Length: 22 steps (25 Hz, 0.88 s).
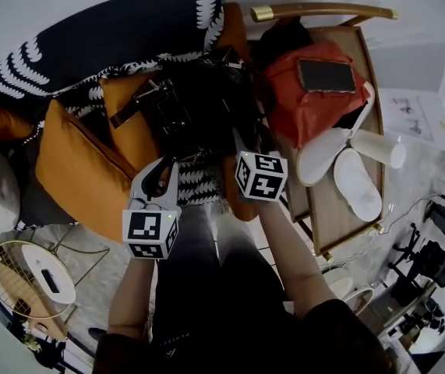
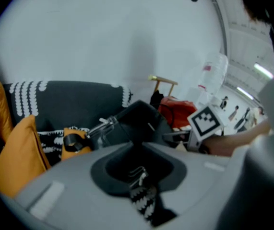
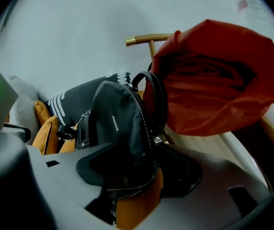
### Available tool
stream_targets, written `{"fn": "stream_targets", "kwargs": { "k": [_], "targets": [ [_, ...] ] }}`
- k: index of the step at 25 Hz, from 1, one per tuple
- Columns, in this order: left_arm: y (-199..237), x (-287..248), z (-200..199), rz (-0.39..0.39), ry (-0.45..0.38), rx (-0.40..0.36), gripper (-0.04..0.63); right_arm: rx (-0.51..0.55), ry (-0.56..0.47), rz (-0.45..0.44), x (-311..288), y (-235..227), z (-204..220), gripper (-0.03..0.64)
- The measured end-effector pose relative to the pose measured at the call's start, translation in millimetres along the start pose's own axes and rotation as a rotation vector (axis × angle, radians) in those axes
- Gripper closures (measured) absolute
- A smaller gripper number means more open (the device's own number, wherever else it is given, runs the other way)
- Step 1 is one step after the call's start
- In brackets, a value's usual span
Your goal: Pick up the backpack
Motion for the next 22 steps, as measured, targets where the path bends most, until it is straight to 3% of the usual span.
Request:
{"fn": "stream_targets", "kwargs": {
  "k": [7,10,22],
  "targets": [
    [21.4,-3.7,3.9,-0.052,-0.003,0.026,0.541,0.037,0.001,0.046,-6.3,3.2,5.3,0.378],
    [24.7,-3.4,4.9,-0.063,-0.004,0.033,0.541,0.065,0.008,0.049,-5.7,7.3,4.5,0.411],
    [17.3,9.5,0.0,-0.090,-0.031,0.040,0.541,0.109,0.006,-0.035,12.1,26.0,-2.1,0.528]
  ]
}}
Point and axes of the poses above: the fingertips, and each gripper's own axes: x backward along the fingers, y to its left, z out of its underside, the point moved 8 cm from there along x, backward along the fingers, and after that the axes turned 13 degrees about -y, right-handed, at the moved point
